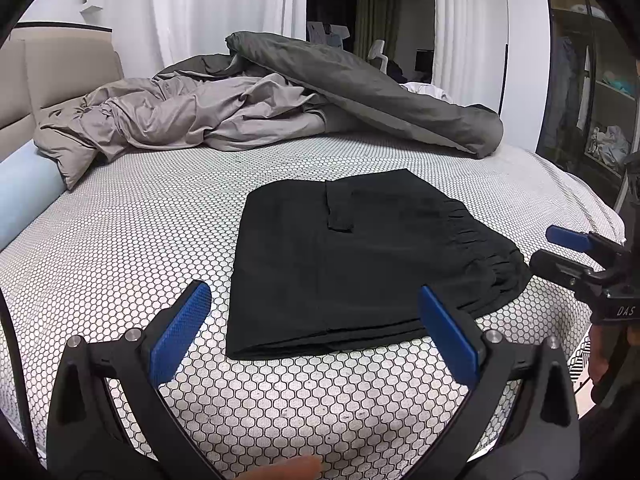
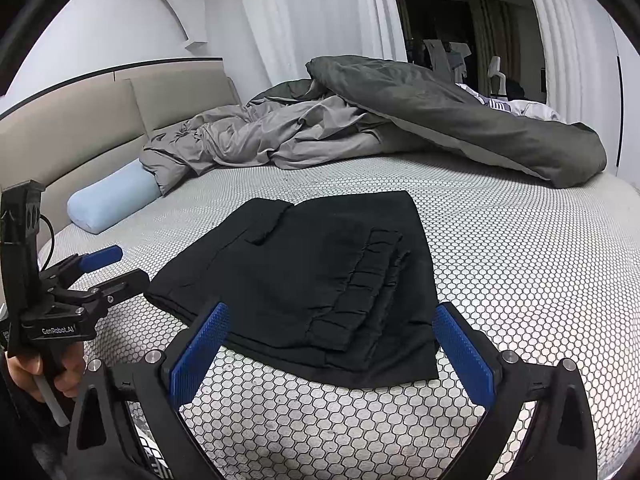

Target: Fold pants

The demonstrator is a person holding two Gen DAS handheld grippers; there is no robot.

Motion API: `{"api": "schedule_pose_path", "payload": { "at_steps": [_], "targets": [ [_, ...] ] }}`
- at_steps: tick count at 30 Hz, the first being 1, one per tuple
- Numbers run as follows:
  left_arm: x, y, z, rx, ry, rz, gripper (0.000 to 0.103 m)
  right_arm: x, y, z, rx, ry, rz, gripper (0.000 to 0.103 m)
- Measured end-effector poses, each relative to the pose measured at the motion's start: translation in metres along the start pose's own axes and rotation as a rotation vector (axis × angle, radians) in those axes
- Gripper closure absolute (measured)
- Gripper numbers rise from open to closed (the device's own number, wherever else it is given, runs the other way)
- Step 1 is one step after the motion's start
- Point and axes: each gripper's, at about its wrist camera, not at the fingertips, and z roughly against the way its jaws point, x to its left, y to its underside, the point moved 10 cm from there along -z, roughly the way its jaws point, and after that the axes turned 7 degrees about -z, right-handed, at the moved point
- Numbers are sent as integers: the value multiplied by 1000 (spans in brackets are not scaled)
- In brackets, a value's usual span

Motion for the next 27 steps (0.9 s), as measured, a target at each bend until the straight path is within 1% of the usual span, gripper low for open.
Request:
{"api": "schedule_pose_path", "payload": {
  "at_steps": [27],
  "targets": [
    [6,4,-6,15,0,-23,1,-6,-2,2,-4,10,-25,0]
  ]
}}
